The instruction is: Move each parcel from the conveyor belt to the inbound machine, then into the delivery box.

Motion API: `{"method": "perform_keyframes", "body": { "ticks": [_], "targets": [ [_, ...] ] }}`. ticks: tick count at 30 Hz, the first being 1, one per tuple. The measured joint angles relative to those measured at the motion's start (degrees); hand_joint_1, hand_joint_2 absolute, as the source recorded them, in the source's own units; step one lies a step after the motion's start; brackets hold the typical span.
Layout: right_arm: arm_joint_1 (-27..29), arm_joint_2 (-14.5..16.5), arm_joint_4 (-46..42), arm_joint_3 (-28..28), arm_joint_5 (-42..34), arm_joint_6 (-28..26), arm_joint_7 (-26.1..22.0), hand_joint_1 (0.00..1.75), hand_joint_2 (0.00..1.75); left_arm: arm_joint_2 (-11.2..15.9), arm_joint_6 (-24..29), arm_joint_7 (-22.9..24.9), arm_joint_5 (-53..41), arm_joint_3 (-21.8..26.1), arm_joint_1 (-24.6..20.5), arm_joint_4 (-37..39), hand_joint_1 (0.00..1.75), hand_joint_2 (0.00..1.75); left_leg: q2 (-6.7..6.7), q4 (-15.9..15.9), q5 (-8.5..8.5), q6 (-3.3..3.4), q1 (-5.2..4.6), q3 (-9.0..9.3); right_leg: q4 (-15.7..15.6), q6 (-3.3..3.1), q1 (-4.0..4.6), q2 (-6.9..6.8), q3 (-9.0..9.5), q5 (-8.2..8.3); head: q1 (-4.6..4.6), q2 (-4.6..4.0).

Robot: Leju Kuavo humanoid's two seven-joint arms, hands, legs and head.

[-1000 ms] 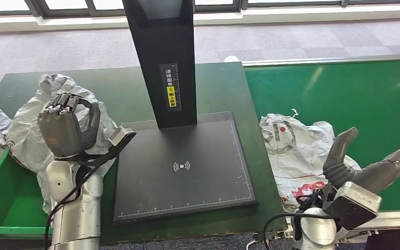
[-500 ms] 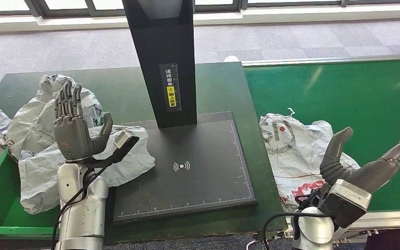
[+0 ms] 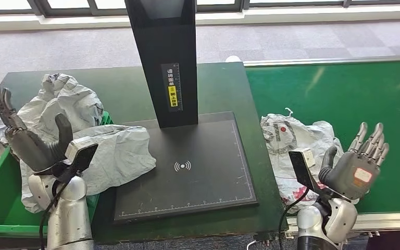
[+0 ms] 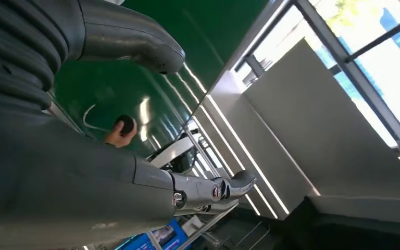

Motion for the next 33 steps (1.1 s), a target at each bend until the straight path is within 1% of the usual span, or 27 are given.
{"method": "perform_keyframes", "body": {
  "ticks": [4, 5, 6, 8, 9, 10, 12, 15, 17, 19, 22, 23, 24, 26, 28, 30, 31, 33],
  "targets": [
    [-1.1, 0.3, 2.5, -2.9, 2.5, 0.0, 2.0, 0.00, 1.75, 0.0, -0.2, -1.4, 3.2, -0.6, 0.1, 0.2, 0.00, 0.00, 0.02, 0.0, 0.00, 0.00, 0.00, 0.01, 0.0, 0.00, 0.00, 0.02, -0.03, 0.00, 0.00, 0.00],
    [-1.4, 0.3, 3.2, -3.4, 4.0, 0.0, 4.2, 0.00, 1.75, 0.0, -0.7, -2.1, 5.7, -1.0, 0.2, 0.4, 0.00, 0.44, 0.04, 0.0, 0.00, -0.01, 0.00, 0.02, 0.0, 0.00, 0.00, 0.04, -0.05, 0.00, 0.00, 0.00],
    [-1.7, 0.1, 4.2, -3.8, 5.8, 0.0, 7.8, 0.00, 1.75, 0.1, -1.7, -2.9, 9.5, -2.0, 0.4, 0.7, 0.00, 0.87, 0.04, 0.0, 0.00, -0.01, 0.00, 0.03, 0.0, 0.00, 0.00, 0.05, -0.05, 0.00, 0.00, 0.00],
    [-2.1, -1.3, 7.8, -4.1, 9.0, 0.0, 17.9, 0.00, 1.75, 0.6, -6.8, -4.0, 19.7, -5.9, 1.6, 1.1, 0.00, 1.75, -0.03, 0.0, 0.00, 0.00, 0.00, 0.01, 0.0, 0.02, 0.00, 0.00, -0.01, -0.02, 0.00, 0.00],
    [-2.2, -2.2, 10.0, -4.1, 9.7, 0.0, 22.3, 0.00, 1.75, 1.0, -10.3, -4.1, 24.4, -8.4, 2.4, 1.0, 0.00, 1.75, -0.09, 0.0, 0.00, 0.00, 0.00, -0.01, 0.0, 0.04, 0.00, -0.06, 0.02, -0.03, 0.00, 0.00],
    [-2.3, -3.2, 12.1, -4.1, 10.0, 0.0, 25.5, 0.00, 1.75, 1.4, -14.1, -4.1, 28.4, -10.7, 3.2, 0.8, 0.00, 1.75, -0.13, 0.0, 0.00, 0.00, 0.00, -0.03, 0.0, 0.06, -0.01, -0.10, 0.03, -0.04, 0.00, 0.00],
    [-2.8, -5.1, 16.6, -4.1, 10.3, 0.0, 28.5, 0.00, 1.75, 2.1, -21.7, -4.2, 34.5, -14.3, 4.9, -0.4, 0.00, 1.75, -0.11, 0.0, -0.01, 0.01, -0.02, -0.04, 0.0, 0.08, -0.03, -0.08, 0.02, -0.04, 0.00, 0.00],
    [-5.0, -8.5, 25.5, -4.8, 10.4, 0.0, 29.8, 0.00, 1.75, 2.9, -33.8, -4.4, 42.1, -18.8, 8.1, -3.4, 0.00, 1.75, 0.07, 0.0, -0.09, 0.09, -0.06, 0.05, -0.1, 0.10, -0.05, 0.10, 0.02, -0.05, -0.02, 0.00],
    [-6.0, -10.4, 30.9, -5.9, 10.3, 0.0, 29.9, 0.00, 1.75, 3.4, -40.3, -4.5, 45.7, -21.9, 10.1, -5.4, 0.00, 1.75, -0.03, 0.0, -0.11, 0.13, -0.07, 0.01, -0.1, 0.15, -0.06, -0.01, 0.04, -0.08, -0.02, 0.00],
    [-6.8, -11.6, 34.6, -6.6, 10.2, 0.0, 29.9, 0.00, 1.75, 3.7, -43.2, -4.5, 47.1, -23.8, 11.5, -6.9, 0.00, 1.75, -0.08, 0.0, -0.11, 0.14, -0.07, -0.01, -0.1, 0.17, -0.05, -0.06, 0.03, -0.10, -0.02, 0.00],
    [-8.2, -13.4, 40.0, -7.2, 8.8, 0.0, 29.4, 0.00, 1.75, 4.1, -47.1, -4.6, 48.6, -25.4, 13.1, -8.8, 0.00, 1.75, 0.05, 0.0, -0.12, 0.12, -0.07, 0.02, -0.1, 0.17, -0.02, 0.05, 0.01, -0.10, -0.02, 0.00],
    [-8.8, -14.0, 42.2, -7.5, 7.4, 0.5, 28.4, 0.00, 1.75, 4.2, -49.1, -4.6, 49.3, -25.7, 13.6, -9.5, 0.00, 1.75, 0.05, 0.0, -0.12, 0.12, -0.06, 0.02, -0.1, 0.16, -0.02, 0.05, 0.01, -0.10, -0.02, 0.00],
    [-9.4, -14.6, 44.4, -7.9, 5.3, 1.4, 26.4, 0.00, 1.75, 4.2, -51.2, -4.5, 50.0, -25.9, 14.0, -10.1, 0.00, 1.75, 0.05, 0.0, -0.12, 0.13, -0.06, 0.01, -0.1, 0.16, -0.02, 0.06, 0.02, -0.10, -0.02, 0.00],
    [-10.8, -15.2, 48.4, -9.4, -0.6, 4.8, 19.2, 0.00, 1.75, 4.2, -54.2, -4.5, 51.0, -26.1, 14.6, -11.2, 0.00, 1.75, 0.07, 0.0, -0.12, 0.13, -0.05, 0.03, -0.1, 0.15, -0.02, 0.07, 0.02, -0.10, -0.02, 0.00],
    [-12.1, -15.3, 51.2, -11.4, -6.8, 9.7, 11.0, 0.00, 1.75, 4.2, -55.6, -4.4, 51.5, -26.0, 14.8, -12.1, 0.00, 1.75, 0.16, 0.0, -0.12, 0.12, -0.04, 0.09, -0.1, 0.15, -0.01, 0.14, 0.04, -0.09, -0.01, 0.00],
    [-13.5, -15.4, 53.3, -13.4, -11.4, 15.3, 5.5, 0.00, 1.75, 4.2, -56.5, -4.4, 51.5, -25.9, 15.0, -12.6, 0.00, 1.75, 0.33, 0.0, -0.14, 0.11, -0.01, 0.20, -0.1, 0.13, 0.01, 0.28, 0.09, -0.08, -0.02, 0.00],
    [-14.3, -15.5, 54.2, -14.4, -12.9, 18.0, 4.0, 0.44, 1.75, 4.2, -57.0, -4.4, 51.4, -25.9, 15.1, -12.8, 0.00, 1.75, 0.43, 0.0, -0.17, 0.10, 0.00, 0.26, -0.1, 0.12, 0.01, 0.36, 0.12, -0.07, -0.02, 0.00],
    [-15.5, -15.5, 55.7, -15.9, -14.5, 22.0, 2.6, 1.31, 1.75, 4.2, -57.6, -4.4, 51.2, -25.6, 15.1, -13.1, 0.00, 1.75, 0.61, 0.0, -0.23, 0.07, 0.00, 0.38, -0.1, 0.10, 0.02, 0.52, 0.24, -0.05, -0.02, 0.00]
  ]
}}
